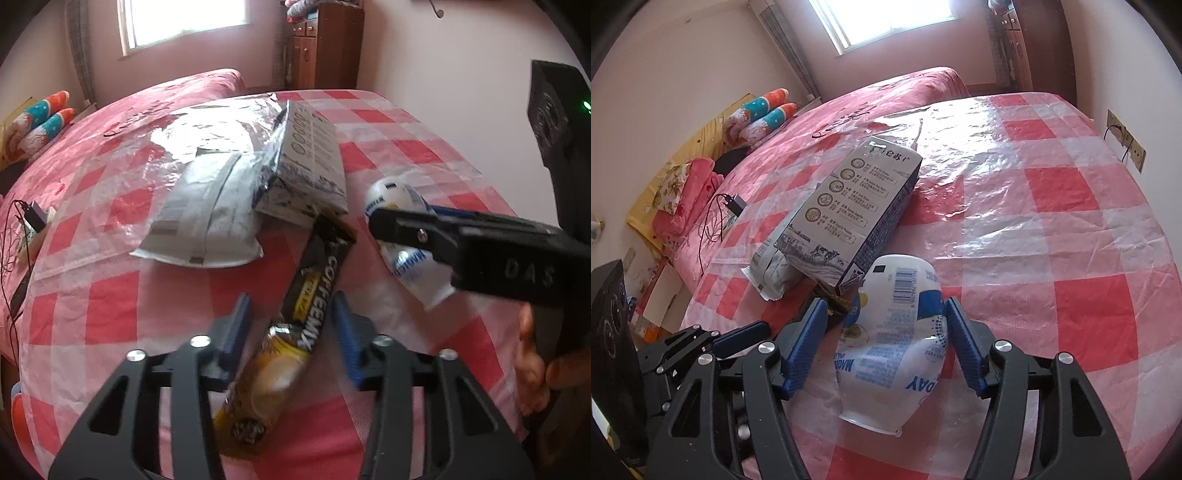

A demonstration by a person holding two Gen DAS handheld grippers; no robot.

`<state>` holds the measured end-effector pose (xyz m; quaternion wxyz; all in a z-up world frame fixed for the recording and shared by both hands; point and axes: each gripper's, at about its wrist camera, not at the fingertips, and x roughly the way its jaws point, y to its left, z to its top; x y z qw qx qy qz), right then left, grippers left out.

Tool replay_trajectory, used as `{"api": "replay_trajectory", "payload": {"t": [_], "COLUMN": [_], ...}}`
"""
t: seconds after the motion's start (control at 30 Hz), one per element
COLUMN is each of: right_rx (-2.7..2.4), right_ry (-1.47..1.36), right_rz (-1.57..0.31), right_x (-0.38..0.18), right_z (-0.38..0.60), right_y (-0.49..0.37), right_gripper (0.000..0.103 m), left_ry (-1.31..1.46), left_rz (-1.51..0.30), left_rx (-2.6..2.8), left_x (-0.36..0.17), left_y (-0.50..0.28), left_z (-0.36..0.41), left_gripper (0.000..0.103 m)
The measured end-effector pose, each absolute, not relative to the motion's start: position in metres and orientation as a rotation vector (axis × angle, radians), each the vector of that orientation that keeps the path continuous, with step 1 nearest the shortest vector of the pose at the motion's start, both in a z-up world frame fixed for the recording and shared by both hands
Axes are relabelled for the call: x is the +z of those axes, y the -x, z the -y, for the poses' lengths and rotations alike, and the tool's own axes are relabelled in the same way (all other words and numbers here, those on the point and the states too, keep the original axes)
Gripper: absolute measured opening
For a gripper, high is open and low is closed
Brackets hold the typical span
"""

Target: Collect trash

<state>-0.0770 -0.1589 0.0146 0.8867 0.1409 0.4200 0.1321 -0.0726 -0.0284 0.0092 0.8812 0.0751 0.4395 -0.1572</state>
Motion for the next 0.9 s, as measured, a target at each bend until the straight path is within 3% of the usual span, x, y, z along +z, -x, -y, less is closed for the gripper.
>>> {"api": "replay_trajectory", "payload": {"t": [0.07,0.27,0.6,0.7,0.9], "right_rx": [0.274,0.264,0.269,0.259,0.267], "right_ry": [-0.288,-0.248,-0.198,-0.181,-0.172], "right_rz": [-0.872,-0.868,-0.877,-0.88,-0.881], "right_x": [0.014,0.015,0.014,0.014,0.014], "right_z": [0.159,0.155,0.149,0.148,0.148], "right_y": [0.077,0.076,0.074,0.074,0.073], "right_gripper": [0.066,0.066,0.066,0.057,0.057], "left_ry": [-0.155,-0.135,-0.003,0.031,0.125], "left_rz": [-0.908,-0.895,-0.916,-0.915,-0.919], "left_rx": [-0.324,-0.321,-0.33,-0.339,-0.359], "left_x": [0.009,0.01,0.012,0.015,0.021], "left_y": [0.069,0.07,0.074,0.078,0.083], "left_z": [0.031,0.027,0.0,-0.007,-0.027], "left_gripper": [0.031,0.027,0.025,0.025,0.025]}}
